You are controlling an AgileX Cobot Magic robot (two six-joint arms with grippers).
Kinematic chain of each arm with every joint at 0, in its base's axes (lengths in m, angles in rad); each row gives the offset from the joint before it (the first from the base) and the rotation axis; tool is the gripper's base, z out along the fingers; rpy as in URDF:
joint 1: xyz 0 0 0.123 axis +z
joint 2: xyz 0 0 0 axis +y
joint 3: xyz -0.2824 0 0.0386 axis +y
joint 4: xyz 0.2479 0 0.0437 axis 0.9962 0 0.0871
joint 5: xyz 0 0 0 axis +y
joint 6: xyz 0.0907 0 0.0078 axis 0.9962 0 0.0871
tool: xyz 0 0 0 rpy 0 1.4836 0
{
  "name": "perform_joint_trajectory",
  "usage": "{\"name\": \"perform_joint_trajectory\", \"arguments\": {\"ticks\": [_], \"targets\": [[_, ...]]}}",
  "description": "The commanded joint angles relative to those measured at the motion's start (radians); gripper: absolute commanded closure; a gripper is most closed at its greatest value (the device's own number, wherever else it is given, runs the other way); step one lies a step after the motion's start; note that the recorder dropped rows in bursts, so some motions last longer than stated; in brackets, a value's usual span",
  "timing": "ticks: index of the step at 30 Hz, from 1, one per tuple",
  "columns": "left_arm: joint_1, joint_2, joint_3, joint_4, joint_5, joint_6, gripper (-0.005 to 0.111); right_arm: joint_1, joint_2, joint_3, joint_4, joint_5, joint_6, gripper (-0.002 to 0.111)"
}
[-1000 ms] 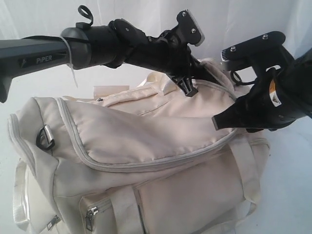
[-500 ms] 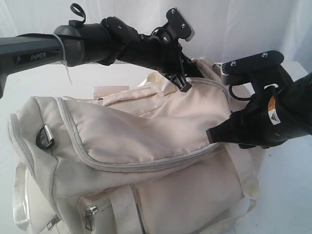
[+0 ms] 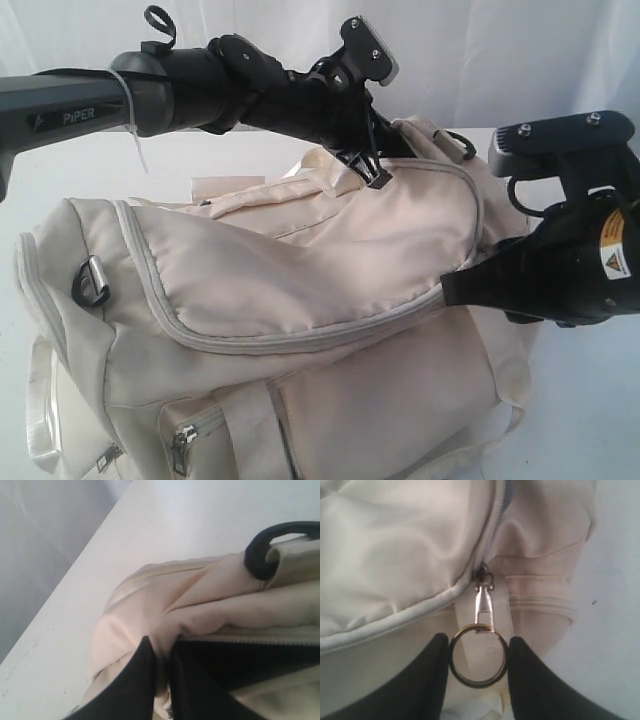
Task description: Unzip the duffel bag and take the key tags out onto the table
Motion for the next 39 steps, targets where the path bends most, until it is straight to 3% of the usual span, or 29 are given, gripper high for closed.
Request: {"name": "perform_joint_trajectory", "arguments": {"ticks": [1, 9, 14, 24, 34, 39], "targets": [[0.026, -0.002, -0.007, -0.003, -0.068, -0.024, 0.106, -0.004, -0.011, 0.050, 0.073, -0.036, -0.031, 0.108], [0.026, -0.002, -0.007, 0.005, -0.007, -0.026, 0.106, -0.004, -0.011, 0.079, 0.262, -0.093, -0.210, 0.108], [0.026, -0.002, -0.007, 0.079, -0.007, -0.125, 0.106, -0.004, -0.011, 0.079, 0.413, -0.106, -0.367, 0.108], [0.081, -0.037, -0.011, 0.085, 0.048, -0.193, 0.106, -0.004, -0.011, 0.079, 0.597, -0.107, -0.547, 0.108], [0.095, -0.044, -0.011, 0.117, 0.119, -0.246, 0.106, -0.004, -0.011, 0.141, 1.075, -0.063, -0.989, 0.108], [0.095, -0.044, -0.011, 0.117, 0.126, -0.261, 0.106, -0.004, -0.011, 0.160, 1.210, -0.004, -1.117, 0.108]]}}
